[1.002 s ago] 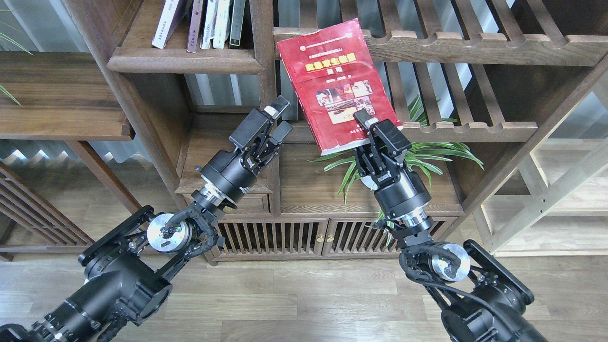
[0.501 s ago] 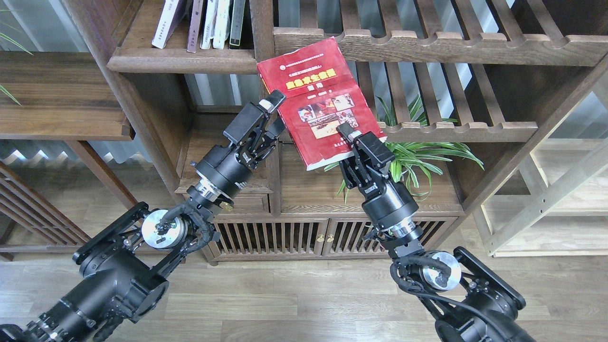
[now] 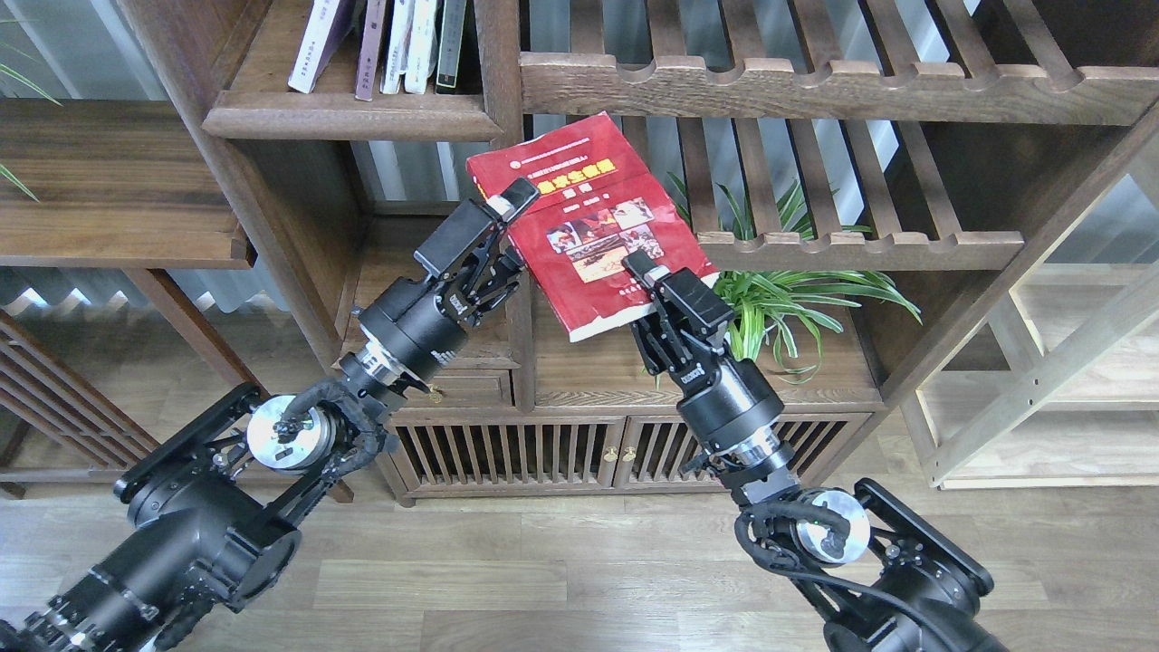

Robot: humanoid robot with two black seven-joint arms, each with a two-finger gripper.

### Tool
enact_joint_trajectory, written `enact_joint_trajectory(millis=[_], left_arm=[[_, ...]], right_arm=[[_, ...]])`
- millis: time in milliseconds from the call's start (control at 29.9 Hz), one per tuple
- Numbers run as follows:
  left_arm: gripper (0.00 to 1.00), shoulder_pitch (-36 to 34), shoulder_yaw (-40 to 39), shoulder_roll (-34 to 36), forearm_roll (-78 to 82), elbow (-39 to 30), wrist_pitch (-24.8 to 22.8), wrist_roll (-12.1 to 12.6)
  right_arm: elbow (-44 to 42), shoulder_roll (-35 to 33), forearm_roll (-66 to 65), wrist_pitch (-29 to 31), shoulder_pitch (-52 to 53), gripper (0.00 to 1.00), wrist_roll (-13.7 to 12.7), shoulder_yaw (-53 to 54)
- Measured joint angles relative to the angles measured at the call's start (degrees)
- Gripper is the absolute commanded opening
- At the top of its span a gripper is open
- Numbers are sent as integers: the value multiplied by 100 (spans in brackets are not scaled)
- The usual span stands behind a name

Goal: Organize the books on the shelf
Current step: 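Hold the red book between both grippers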

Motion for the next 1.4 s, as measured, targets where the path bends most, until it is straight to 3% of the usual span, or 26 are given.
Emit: enact_joint_trajectory(millis=[735,902,1103,1403], left_arm=[[95,-17,50,42,-2,74,0,83],[80,-14,46,63,31,74,0,83],[53,43,63,73,64,83,0,87],[27,61,119,59,61,85,0,90]], right_arm=[[0,230,-256,0,2,0,-37,-195],[0,234,-271,0,-29,1,-45,-205],[-4,234,-274,0,-37,1,-48,-208],[-8,240,-283,0,-40,1,-48,-200]])
